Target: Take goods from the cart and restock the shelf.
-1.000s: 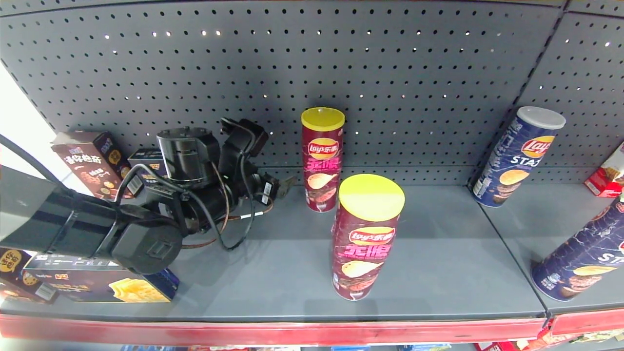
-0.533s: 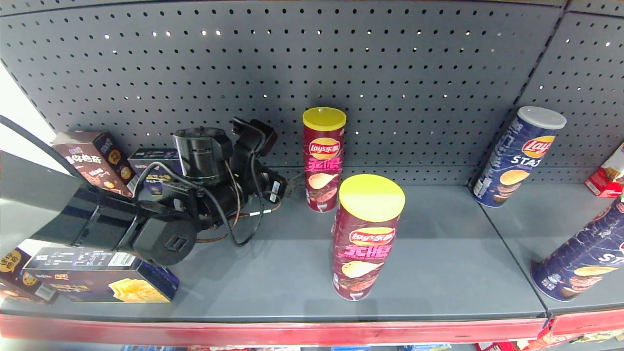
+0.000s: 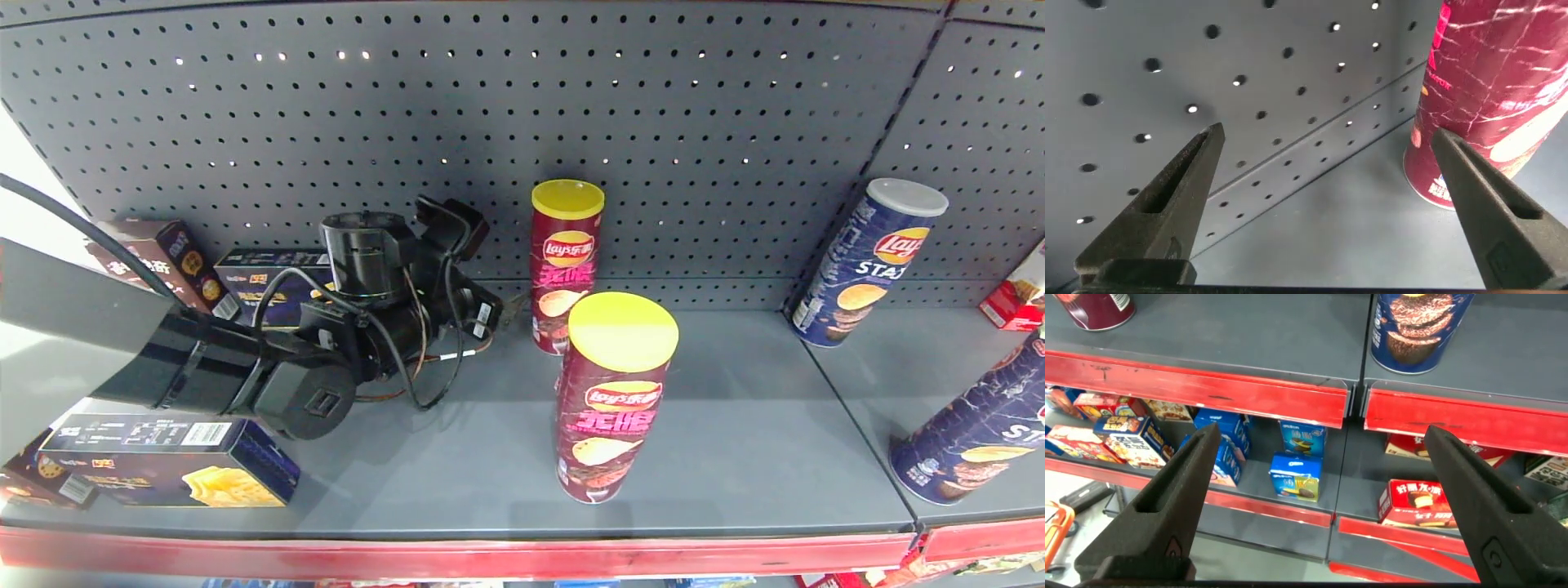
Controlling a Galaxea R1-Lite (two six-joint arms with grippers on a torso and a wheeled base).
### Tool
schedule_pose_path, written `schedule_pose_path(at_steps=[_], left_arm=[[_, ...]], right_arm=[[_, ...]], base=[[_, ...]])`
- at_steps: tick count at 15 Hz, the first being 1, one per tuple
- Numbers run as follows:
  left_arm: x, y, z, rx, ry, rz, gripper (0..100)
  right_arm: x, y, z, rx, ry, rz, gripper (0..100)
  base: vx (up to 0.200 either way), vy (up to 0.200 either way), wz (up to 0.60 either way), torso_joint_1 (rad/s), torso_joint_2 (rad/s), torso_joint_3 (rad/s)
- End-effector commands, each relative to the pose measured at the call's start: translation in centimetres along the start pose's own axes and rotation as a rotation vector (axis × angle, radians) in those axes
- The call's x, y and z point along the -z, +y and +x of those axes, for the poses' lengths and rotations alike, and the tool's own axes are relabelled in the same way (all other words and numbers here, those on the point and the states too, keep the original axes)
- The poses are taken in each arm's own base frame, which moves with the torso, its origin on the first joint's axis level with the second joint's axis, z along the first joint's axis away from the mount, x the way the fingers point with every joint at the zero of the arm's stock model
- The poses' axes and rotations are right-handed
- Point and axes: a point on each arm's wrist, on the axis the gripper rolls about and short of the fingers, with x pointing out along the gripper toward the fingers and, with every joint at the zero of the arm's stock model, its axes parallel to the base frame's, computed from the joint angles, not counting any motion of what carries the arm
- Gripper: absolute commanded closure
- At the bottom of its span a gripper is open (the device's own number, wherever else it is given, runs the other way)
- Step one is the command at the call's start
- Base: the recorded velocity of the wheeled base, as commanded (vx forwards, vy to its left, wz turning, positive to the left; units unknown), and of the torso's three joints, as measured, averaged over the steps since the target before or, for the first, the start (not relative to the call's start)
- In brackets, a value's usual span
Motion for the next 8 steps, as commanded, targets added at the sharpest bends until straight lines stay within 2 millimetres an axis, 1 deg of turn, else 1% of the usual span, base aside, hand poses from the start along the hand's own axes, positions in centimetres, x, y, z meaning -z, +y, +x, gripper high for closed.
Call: schedule_pose_path(at_steps=[1, 3, 4, 6, 7, 8], left_arm=[[0.1, -0.1, 0.1, 0.001, 0.004, 0.0, 0], [0.2, 0.2, -0.4, -0.005, 0.01, 0.0, 0], [-0.3, 0.6, -1.2, -0.016, 0.0, -0.001, 0], [-1.9, 0.9, -3.2, -0.037, -0.032, 0.002, 0], [-2.4, 1.1, -3.6, -0.045, -0.044, 0.004, 0], [-3.7, 1.5, -5.0, -0.064, -0.083, 0.006, 0]], right_arm=[[0.0, 0.0, 0.0, 0.0, 0.001, 0.0, 0], [0.0, 0.0, 0.0, 0.0, 0.001, 0.0, 0], [0.0, 0.0, 0.0, 0.0, 0.001, 0.0, 0], [0.0, 0.0, 0.0, 0.0, 0.001, 0.0, 0], [0.0, 0.0, 0.0, 0.0, 0.002, 0.0, 0], [0.0, 0.0, 0.0, 0.0, 0.001, 0.0, 0]], base=[[0.0, 0.0, 0.0, 0.0, 0.0, 0.0], [0.0, 0.0, 0.0, 0.0, 0.0, 0.0], [0.0, 0.0, 0.0, 0.0, 0.0, 0.0], [0.0, 0.0, 0.0, 0.0, 0.0, 0.0], [0.0, 0.0, 0.0, 0.0, 0.0, 0.0], [0.0, 0.0, 0.0, 0.0, 0.0, 0.0]])
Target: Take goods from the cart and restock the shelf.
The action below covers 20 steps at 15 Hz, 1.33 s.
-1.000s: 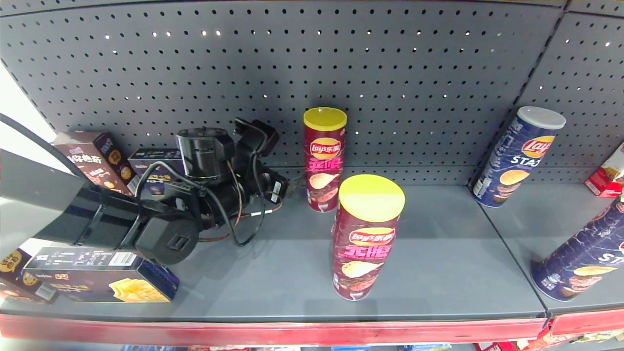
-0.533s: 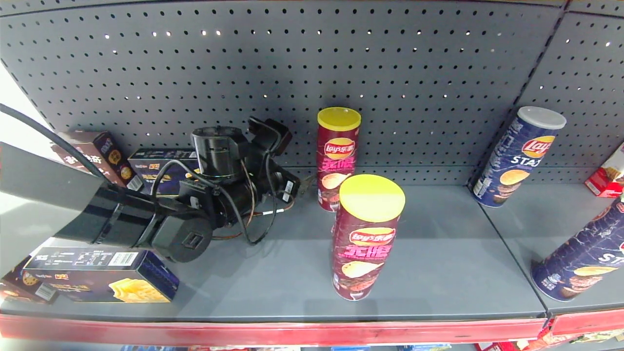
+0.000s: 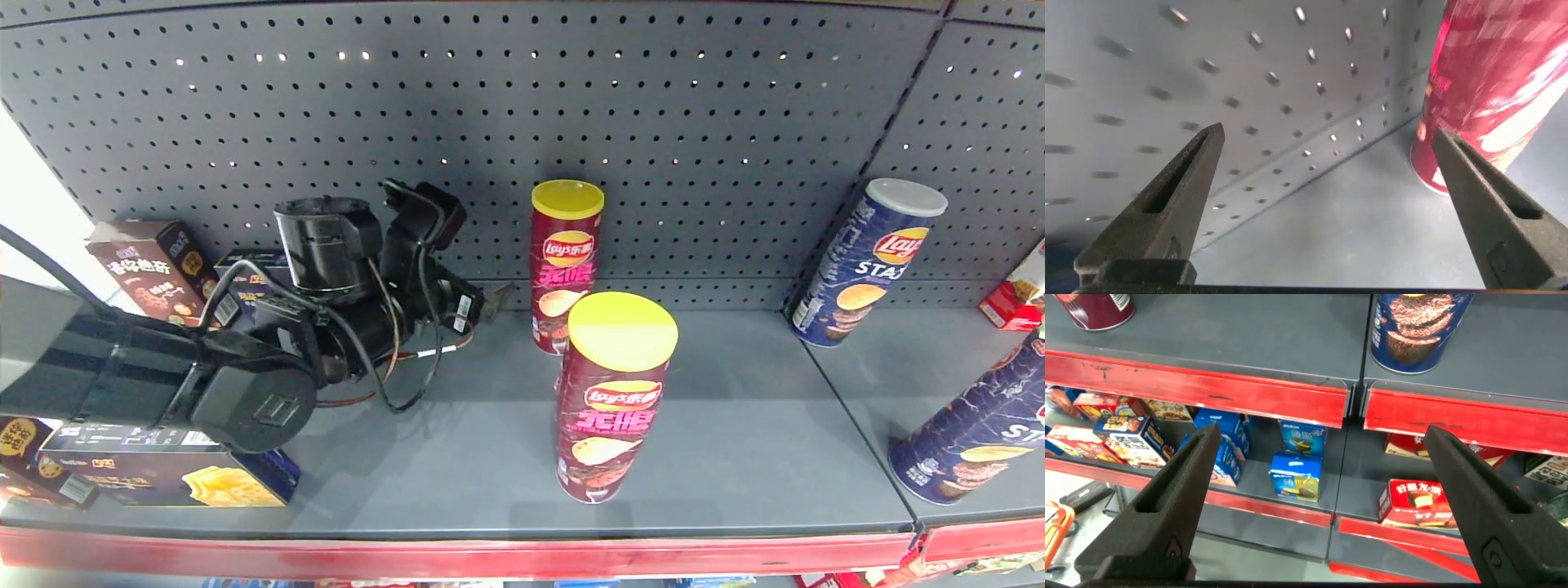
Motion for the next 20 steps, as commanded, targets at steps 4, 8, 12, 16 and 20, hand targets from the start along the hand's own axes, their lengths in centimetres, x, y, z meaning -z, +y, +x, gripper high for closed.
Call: schedule_pose_path(at_steps=[4, 8, 12, 16, 20], left_arm=[[-5.2, 1.7, -7.3, -0.098, -0.13, -0.001, 0], [-4.0, 1.5, -11.8, -0.096, -0.1, 0.001, 0], [-3.3, 1.6, -13.8, -0.119, -0.082, -0.001, 0], [-3.2, 1.6, -13.9, -0.118, -0.079, -0.006, 0], [-2.7, 1.4, -14.0, -0.111, -0.062, -0.006, 0]], right_arm=[[0.0, 0.0, 0.0, 0.0, 0.0, 0.0, 0], [0.0, 0.0, 0.0, -0.003, 0.0, -0.002, 0], [0.0, 0.0, 0.0, -0.006, 0.0, 0.001, 0], [-9.0, 0.0, 0.1, -0.085, -0.104, 0.09, 0], [-13.2, 0.6, 2.8, -0.305, -0.027, 0.006, 0]], base=[[0.0, 0.0, 0.0, 0.0, 0.0, 0.0], [0.0, 0.0, 0.0, 0.0, 0.0, 0.0], [0.0, 0.0, 0.0, 0.0, 0.0, 0.0], [0.0, 0.0, 0.0, 0.0, 0.0, 0.0], [0.0, 0.0, 0.0, 0.0, 0.0, 0.0]])
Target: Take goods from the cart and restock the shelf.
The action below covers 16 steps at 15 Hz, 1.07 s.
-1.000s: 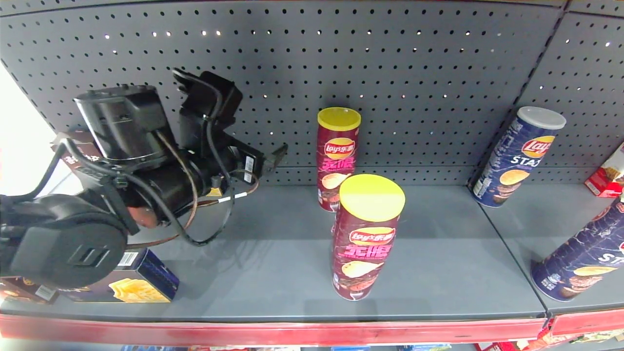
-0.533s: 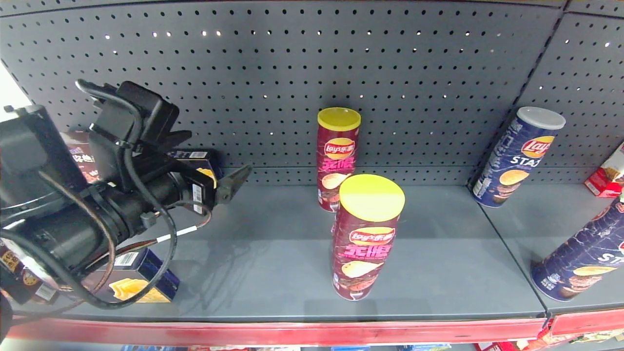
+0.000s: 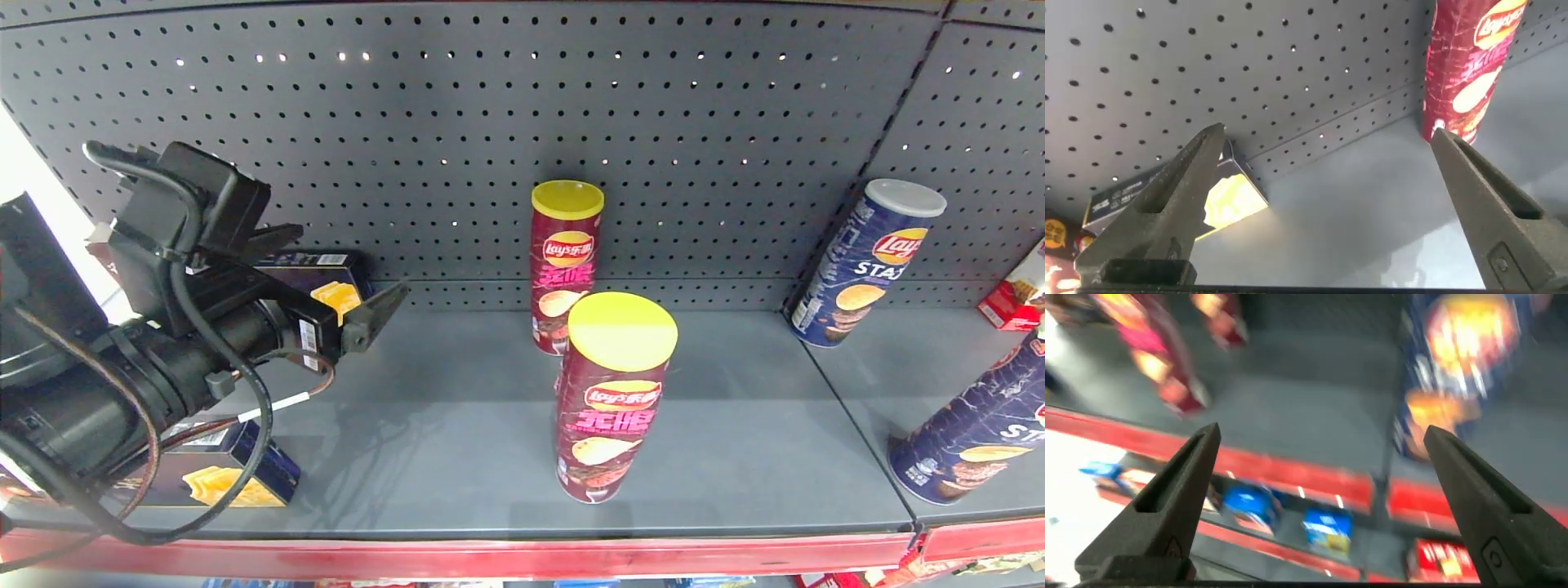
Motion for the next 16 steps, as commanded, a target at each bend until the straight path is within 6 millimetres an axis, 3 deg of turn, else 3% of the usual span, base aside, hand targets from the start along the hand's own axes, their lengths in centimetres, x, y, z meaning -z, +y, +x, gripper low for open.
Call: schedule_pose_path(at_steps=[1, 6, 10, 16], left_arm=[[0.3, 0.4, 0.0, -0.014, 0.01, 0.001, 0], [0.7, 0.7, 0.0, -0.027, 0.027, 0.001, 0], [1.1, 0.9, -0.2, -0.036, 0.039, 0.002, 0], [1.4, 0.8, -0.5, -0.033, 0.044, 0.001, 0]], right_arm=[[-3.1, 0.4, 5.4, -0.214, 0.177, -0.031, 0], [-1.4, 3.5, 11.1, -0.43, 0.378, -0.098, 0], [-0.2, 4.7, 14.4, -0.375, 0.462, -0.125, 0], [-0.7, 6.1, 19.5, -0.239, 0.515, -0.079, 0]], base=[[0.0, 0.0, 0.0, 0.0, 0.0, 0.0], [0.0, 0.0, 0.0, 0.0, 0.0, 0.0], [0.0, 0.0, 0.0, 0.0, 0.0, 0.0], [0.0, 0.0, 0.0, 0.0, 0.0, 0.0]])
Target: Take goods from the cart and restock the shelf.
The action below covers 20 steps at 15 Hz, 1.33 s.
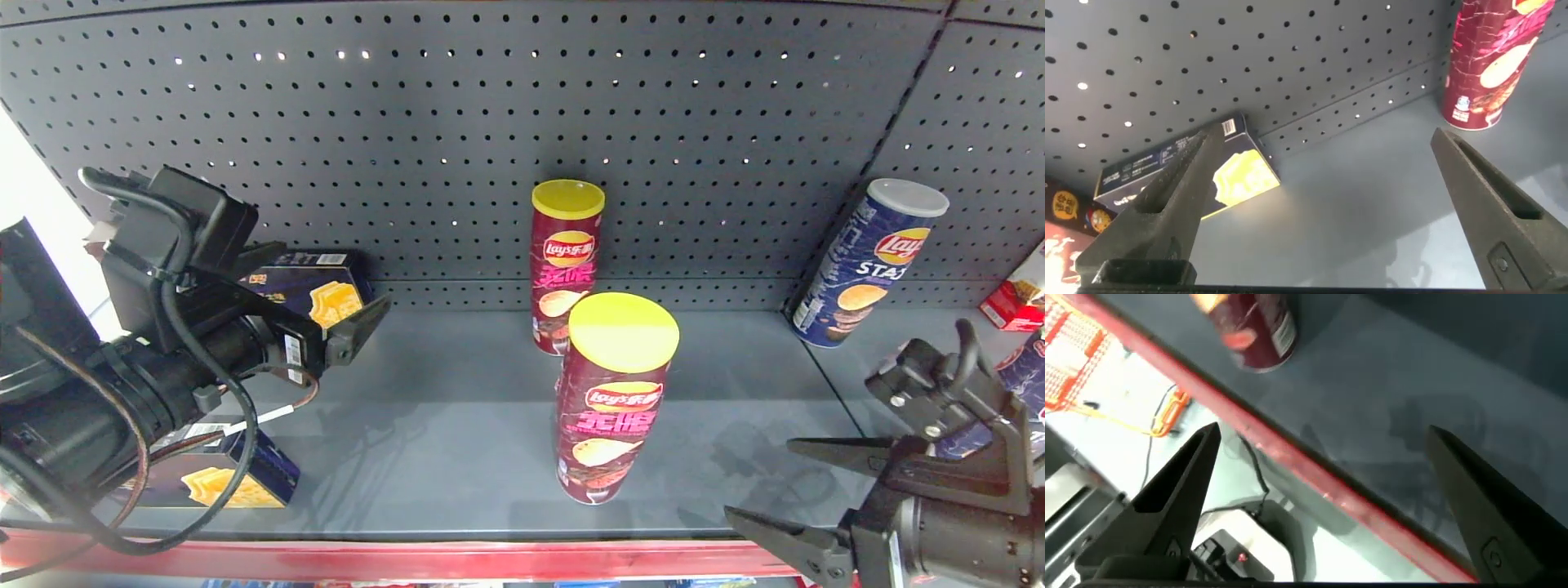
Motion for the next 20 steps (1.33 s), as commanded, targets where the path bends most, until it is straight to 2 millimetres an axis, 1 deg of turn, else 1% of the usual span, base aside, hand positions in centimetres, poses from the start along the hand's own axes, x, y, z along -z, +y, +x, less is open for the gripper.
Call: schedule_pose_path(at_steps=[1, 3, 4, 5, 11, 14, 20], left_arm=[[0.1, 0.0, 0.0, 0.0, 0.002, 0.0, 0], [0.0, -0.1, 0.0, 0.006, -0.005, 0.0, 0], [0.0, 0.0, 0.0, 0.01, -0.007, 0.0, 0], [0.3, -0.1, -0.1, 0.016, 0.001, 0.002, 0], [0.7, 0.5, -0.2, 0.0, -0.009, 0.001, 0], [0.7, 0.5, -0.2, 0.0, -0.009, 0.001, 0], [0.8, 0.5, -0.2, 0.001, -0.006, 0.002, 0]], right_arm=[[-1.1, 0.1, 2.9, 0.032, 0.043, -0.001, 0], [-2.3, -0.2, 4.4, 0.062, 0.041, 0.007, 0], [-2.5, -0.3, 4.7, 0.066, 0.039, 0.009, 0], [-3.0, -0.4, 5.5, 0.073, 0.041, 0.012, 0], [-4.1, 0.1, 8.3, 0.062, 0.053, 0.001, 0], [-4.4, 0.3, 8.8, 0.056, 0.041, -0.002, 0], [-4.3, 0.2, 8.8, 0.056, 0.04, -0.002, 0]], base=[[0.0, 0.0, 0.0, 0.0, 0.0, 0.0], [0.0, 0.0, 0.0, 0.0, 0.0, 0.0], [0.0, 0.0, 0.0, 0.0, 0.0, 0.0], [0.0, 0.0, 0.0, 0.0, 0.0, 0.0], [0.0, 0.0, 0.0, 0.0, 0.0, 0.0], [0.0, 0.0, 0.0, 0.0, 0.0, 0.0], [0.0, 0.0, 0.0, 0.0, 0.0, 0.0]])
